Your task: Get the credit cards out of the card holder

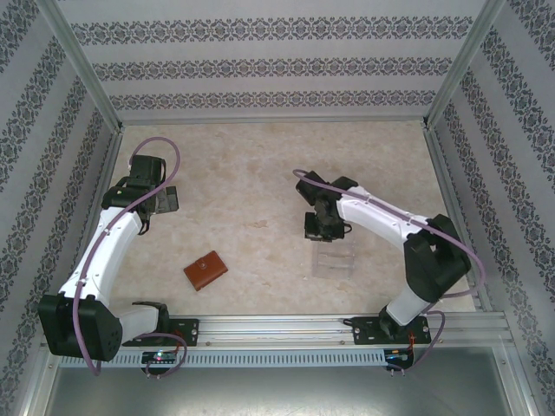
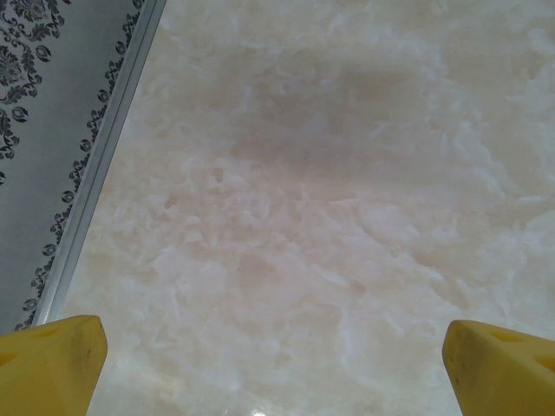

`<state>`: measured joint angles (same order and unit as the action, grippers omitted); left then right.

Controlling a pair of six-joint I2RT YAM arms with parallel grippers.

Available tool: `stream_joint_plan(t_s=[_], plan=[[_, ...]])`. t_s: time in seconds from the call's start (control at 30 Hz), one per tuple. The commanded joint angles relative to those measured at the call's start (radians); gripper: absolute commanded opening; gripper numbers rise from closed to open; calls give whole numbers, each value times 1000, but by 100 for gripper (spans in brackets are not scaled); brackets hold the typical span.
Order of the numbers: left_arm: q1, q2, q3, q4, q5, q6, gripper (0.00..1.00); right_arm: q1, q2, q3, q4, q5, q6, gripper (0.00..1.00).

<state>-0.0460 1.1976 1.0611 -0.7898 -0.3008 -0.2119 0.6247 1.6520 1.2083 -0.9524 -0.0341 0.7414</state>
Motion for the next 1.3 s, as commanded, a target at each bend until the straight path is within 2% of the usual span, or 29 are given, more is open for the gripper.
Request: stream_joint_plan(t_s=[0.0,0.17,0.33,0.83,1.27], plan=[[-7,-18,-5,-22,-13,19,100,11,73,125,-37,36,-32,10],[-8,-14,-6,-14,9,20,100,12,232,342,-72,53,-72,9],[-6,-3,-8,-8,29,19,100,7,436,635,-148,72,-112,9],[-6,53,-4,-7,65,19,100,1,891,1356,-326,65,-107,8],[1,66,5,-11,43,23,100,-9,926,1366,-290,9,-145,19]])
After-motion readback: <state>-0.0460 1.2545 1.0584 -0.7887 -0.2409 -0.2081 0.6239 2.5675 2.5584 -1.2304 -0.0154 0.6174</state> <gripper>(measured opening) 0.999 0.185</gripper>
